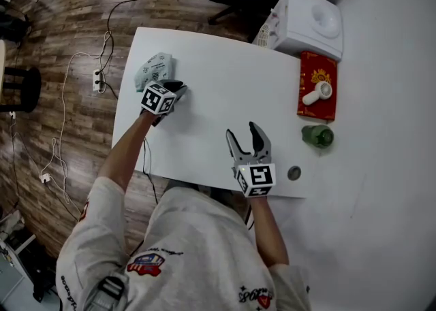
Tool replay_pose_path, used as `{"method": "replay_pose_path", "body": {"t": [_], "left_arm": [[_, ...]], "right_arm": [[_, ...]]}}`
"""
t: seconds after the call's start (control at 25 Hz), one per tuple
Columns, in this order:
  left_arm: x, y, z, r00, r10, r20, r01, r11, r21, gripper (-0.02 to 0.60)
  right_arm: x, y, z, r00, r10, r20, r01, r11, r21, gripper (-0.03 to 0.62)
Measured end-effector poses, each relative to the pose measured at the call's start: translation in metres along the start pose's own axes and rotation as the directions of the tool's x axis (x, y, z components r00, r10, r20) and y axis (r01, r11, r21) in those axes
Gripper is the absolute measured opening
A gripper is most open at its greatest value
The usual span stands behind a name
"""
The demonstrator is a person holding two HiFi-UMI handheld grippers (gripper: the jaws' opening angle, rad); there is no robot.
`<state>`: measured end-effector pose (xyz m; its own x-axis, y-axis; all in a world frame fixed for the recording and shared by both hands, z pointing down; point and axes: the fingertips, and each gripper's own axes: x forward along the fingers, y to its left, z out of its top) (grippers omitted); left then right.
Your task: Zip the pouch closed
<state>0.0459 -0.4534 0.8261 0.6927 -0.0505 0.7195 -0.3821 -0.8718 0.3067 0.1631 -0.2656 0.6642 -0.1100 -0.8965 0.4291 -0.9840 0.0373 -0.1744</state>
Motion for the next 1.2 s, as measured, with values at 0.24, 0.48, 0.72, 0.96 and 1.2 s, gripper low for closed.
{"method": "replay_pose_path", "body": {"t": [0.24,0.48,0.72,0.96,1.2], "left_arm": [[0.006,0.003,-0.007,0.999,0.007,-0.036,-0.006,1.000,0.020,0.084],[0.003,0.007,-0.002,1.000,-0.010,-0.004,0.009,0.998,-0.063,0.029],[-0.006,0.007,0.008,0.999,-0.022,0.039,0.025,0.996,-0.086,0.023],[-0.026,0.001,0.030,0.990,-0.027,0.137,0.043,0.993,-0.113,0.021],[-0.059,-0.006,0.056,0.970,-0.014,0.244,0.045,0.991,-0.124,0.020]], "right_arm": [[0.001,-0.006,-0.005,1.000,-0.007,-0.007,0.007,1.000,0.009,0.270],[0.001,-0.010,-0.006,1.000,-0.013,-0.014,0.013,1.000,0.017,0.265],[0.004,-0.011,-0.003,1.000,-0.003,-0.010,0.003,1.000,0.015,0.264],[0.006,-0.004,0.003,1.000,0.027,-0.002,-0.027,1.000,-0.001,0.262],[0.003,0.008,0.013,0.998,0.066,0.014,-0.066,0.997,-0.029,0.261]]}}
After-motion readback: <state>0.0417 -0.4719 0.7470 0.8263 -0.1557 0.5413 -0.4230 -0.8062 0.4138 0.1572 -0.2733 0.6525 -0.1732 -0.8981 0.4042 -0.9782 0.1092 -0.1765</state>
